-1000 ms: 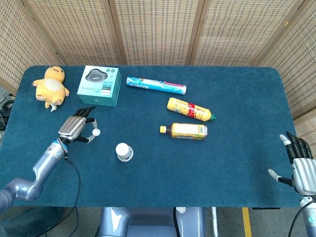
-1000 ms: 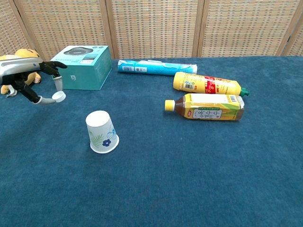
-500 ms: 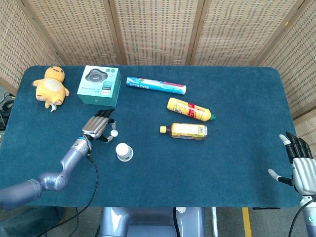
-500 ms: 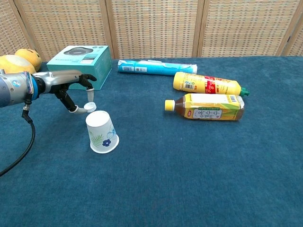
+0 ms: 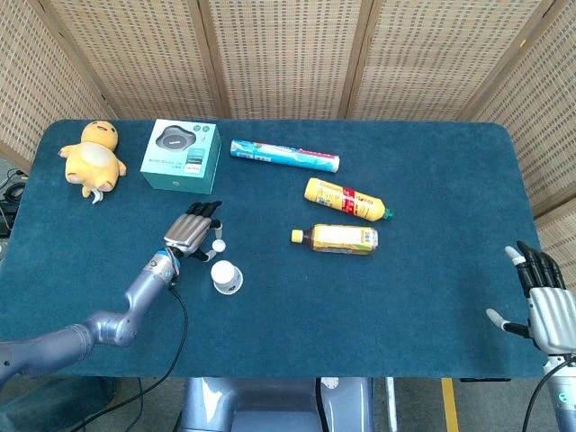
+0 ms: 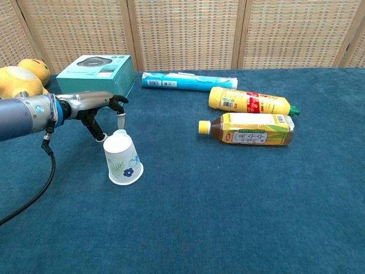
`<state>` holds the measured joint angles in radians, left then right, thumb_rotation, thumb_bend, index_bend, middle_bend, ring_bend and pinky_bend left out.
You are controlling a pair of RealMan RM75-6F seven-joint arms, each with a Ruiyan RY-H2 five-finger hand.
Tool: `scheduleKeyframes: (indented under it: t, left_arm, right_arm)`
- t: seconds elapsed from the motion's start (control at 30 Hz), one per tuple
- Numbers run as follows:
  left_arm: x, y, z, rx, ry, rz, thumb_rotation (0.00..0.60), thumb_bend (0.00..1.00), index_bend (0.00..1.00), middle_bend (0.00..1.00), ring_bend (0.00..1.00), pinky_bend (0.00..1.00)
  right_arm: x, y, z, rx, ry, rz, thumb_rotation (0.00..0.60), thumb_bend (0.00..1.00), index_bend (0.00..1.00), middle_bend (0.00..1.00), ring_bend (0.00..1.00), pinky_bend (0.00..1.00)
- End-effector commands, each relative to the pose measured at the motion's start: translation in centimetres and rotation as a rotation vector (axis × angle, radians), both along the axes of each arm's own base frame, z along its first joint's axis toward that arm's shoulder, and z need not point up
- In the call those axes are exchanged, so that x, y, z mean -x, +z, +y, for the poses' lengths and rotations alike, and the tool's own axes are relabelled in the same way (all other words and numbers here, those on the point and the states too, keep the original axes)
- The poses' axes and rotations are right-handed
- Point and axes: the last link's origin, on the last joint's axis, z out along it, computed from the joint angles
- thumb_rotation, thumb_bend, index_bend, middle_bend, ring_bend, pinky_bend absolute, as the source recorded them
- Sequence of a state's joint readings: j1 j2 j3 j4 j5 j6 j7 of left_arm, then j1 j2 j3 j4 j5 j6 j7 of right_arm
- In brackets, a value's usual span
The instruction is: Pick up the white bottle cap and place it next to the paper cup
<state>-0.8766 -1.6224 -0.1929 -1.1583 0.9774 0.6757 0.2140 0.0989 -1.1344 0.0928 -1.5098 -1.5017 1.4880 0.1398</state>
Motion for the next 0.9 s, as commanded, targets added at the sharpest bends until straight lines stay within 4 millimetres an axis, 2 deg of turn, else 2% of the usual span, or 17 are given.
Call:
scheduleKeyframes:
  t: [0.03, 0.47, 0.57, 0.73, 0.9]
  left_arm:
    - [-0.2, -0.2, 0.1, 0.003, 0.001, 0.0, 0.6, 0.33, 0.5, 0.0, 0.0, 0.0]
    - [-0.3, -1.4, 0.1, 0.03, 0.007, 0.014, 0.6, 0.33, 0.46, 0.0, 0.0, 0.0]
    - [-0.2, -1.4, 0.1, 0.027, 0.008, 0.013, 0.6, 0.32, 0.4, 0.0, 0.0, 0.0]
    - [0.2, -1.2, 0.2, 0.034, 0.022, 0.008, 0.6, 0.24, 0.16, 0.0, 0.0, 0.0]
    - [0.3, 0.0, 0.2, 0.031, 0.033, -0.041, 0.6, 0.23, 0.09, 0.0, 0.0, 0.0]
  right_arm:
    - [0.0, 0.0, 0.0, -0.001, 0.001, 0.001, 0.6, 0.0, 0.07, 0.0, 0.0, 0.0]
    - [0.0, -0.1, 0.0, -0.004, -0.001, 0.003, 0.6, 0.0, 0.07, 0.0, 0.0, 0.0]
    - [0.0, -0.2, 0.0, -0.003, -0.001, 0.003, 0.6, 0.0, 0.07, 0.0, 0.0, 0.0]
    - [0.0, -0.1, 0.0, -0.002, -0.001, 0.001, 0.6, 0.0, 0.07, 0.0, 0.0, 0.0]
    - [-0.1, -0.1, 0.1, -0.002, 0.003, 0.0, 0.6, 0.0, 0.07, 0.0, 0.0, 0.0]
